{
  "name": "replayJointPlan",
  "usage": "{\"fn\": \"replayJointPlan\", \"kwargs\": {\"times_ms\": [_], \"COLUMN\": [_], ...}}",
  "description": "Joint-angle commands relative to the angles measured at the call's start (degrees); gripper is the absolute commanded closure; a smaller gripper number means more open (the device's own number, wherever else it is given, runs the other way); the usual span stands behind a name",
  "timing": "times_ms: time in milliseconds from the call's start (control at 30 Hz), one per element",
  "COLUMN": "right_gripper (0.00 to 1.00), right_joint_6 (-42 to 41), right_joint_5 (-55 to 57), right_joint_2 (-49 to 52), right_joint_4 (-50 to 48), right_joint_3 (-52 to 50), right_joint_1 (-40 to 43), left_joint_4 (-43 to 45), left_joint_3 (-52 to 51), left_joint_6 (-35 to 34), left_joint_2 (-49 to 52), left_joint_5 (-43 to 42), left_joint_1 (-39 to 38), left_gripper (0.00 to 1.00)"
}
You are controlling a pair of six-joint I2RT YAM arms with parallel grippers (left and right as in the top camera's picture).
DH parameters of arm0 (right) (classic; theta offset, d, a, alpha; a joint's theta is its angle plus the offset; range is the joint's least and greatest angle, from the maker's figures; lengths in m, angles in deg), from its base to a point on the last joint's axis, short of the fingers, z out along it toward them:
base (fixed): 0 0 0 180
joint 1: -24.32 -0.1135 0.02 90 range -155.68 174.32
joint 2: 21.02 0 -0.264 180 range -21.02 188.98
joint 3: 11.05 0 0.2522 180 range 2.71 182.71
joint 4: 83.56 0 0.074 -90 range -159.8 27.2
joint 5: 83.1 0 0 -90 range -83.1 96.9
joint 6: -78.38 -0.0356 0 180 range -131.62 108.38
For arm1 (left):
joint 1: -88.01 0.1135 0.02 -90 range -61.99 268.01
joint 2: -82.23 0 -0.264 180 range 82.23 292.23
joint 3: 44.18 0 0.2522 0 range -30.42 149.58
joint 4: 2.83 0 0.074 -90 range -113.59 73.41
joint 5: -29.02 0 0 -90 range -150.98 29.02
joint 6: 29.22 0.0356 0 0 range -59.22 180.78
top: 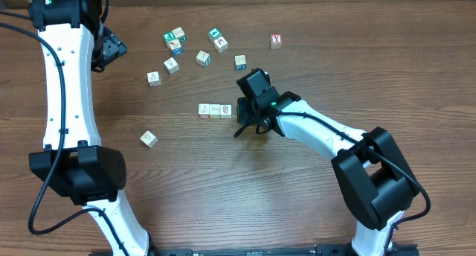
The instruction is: Form a horizontal line
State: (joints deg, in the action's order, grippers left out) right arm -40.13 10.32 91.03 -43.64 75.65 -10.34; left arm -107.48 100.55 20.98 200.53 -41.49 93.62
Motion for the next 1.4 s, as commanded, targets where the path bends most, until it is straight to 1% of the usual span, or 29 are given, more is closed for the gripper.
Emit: {"fn": "replayJointPlan", "kwargs": {"times_ms": [0,233,467,567,733,800,867,1100,1133,1367], "right_gripper": [0.74,0.74,0.74,0.73,0.59,0.51,0.44,0.36,0.34,0.33], "right_joint_6": [-0.2,-0.2,-0.2,-0.2,-0.2,-0.2,-0.2,-0.2,-0.2,-0.2], "right_joint_5": [1.0,1.0,1.0,1.0,1.0,1.0,1.0,0.7,0.8,0.8], "right_joint_2": [0.9,3.2,3.2,3.2,3.1,3.0,3.0,3.0,2.6,-0.4], "right_joint_4": [-0.7,-1.0,-1.1,-1.3,-1.5,-1.6,-1.7,-1.4,-1.4,-1.2], "right_joint_3": [-0.3,-0.3,-0.3,-0.3,0.3,0.3,0.3,1.1,1.2,1.2], "right_joint_1": [-0.1,-0.1,-0.1,-0.1,-0.1,-0.1,-0.1,0.0,0.0,0.7], "left_joint_4": [-0.1,-0.1,-0.1,-0.1,-0.1,-0.1,-0.1,-0.1,-0.1,-0.1], "left_joint_3": [0.7,0.7,0.7,0.7,0.7,0.7,0.7,0.7,0.7,0.7], "left_joint_6": [1.2,1.2,1.2,1.2,1.2,1.2,1.2,1.2,1.2,1.2], "left_joint_2": [-0.5,-0.5,-0.5,-0.5,-0.5,-0.5,-0.5,-0.5,-0.5,-0.5], "left_joint_5": [0.0,0.0,0.0,0.0,0.0,0.0,0.0,0.0,0.0,0.0], "left_joint_1": [-0.4,-0.4,-0.4,-0.4,-0.4,-0.4,-0.4,-0.4,-0.4,-0.4], "left_gripper": [0.0,0.0,0.0,0.0,0.0,0.0,0.0,0.0,0.0,0.0]}}
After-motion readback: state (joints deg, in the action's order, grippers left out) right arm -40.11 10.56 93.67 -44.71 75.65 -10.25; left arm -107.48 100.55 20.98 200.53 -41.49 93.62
